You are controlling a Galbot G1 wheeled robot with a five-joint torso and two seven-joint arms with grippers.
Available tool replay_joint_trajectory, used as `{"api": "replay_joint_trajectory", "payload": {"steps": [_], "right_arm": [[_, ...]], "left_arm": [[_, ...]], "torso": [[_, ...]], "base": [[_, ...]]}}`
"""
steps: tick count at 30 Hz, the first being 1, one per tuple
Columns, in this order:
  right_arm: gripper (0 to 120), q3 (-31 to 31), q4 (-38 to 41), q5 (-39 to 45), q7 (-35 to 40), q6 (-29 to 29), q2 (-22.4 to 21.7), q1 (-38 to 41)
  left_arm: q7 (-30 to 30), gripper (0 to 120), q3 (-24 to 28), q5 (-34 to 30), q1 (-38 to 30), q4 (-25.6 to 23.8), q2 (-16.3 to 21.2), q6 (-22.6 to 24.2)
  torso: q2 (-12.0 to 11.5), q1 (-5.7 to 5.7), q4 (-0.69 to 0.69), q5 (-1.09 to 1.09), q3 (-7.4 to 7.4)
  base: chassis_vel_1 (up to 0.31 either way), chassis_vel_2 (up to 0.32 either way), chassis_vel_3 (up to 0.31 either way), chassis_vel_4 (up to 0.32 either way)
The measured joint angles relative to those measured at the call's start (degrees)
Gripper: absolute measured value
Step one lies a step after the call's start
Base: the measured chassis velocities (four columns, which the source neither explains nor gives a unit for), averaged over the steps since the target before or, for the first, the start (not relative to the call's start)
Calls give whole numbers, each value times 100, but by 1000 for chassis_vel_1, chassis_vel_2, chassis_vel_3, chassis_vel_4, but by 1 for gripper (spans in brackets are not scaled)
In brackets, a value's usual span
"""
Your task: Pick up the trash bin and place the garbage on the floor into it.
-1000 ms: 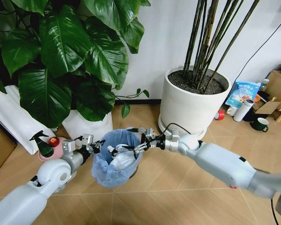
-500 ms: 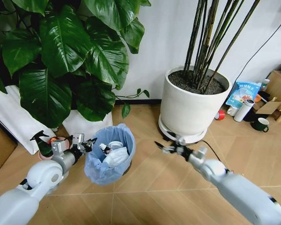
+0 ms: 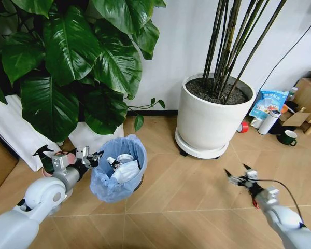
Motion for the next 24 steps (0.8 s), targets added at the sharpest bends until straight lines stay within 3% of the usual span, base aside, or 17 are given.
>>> {"api": "replay_joint_trajectory", "payload": {"steps": [9, 24], "right_arm": [[100, 376, -786, -60, 315, -144, 193, -34], [100, 165, -1875, -50, 375, -223, 436, 635]], "left_arm": [[1, 0, -46, 5, 30, -66, 12, -2], [-33, 0, -48, -34, 32, -105, 94, 5]], "torso": [[0, 0, 0, -1, 0], [0, 0, 1, -1, 1]], "base": [[0, 0, 0, 0], [0, 0, 0, 0]]}}
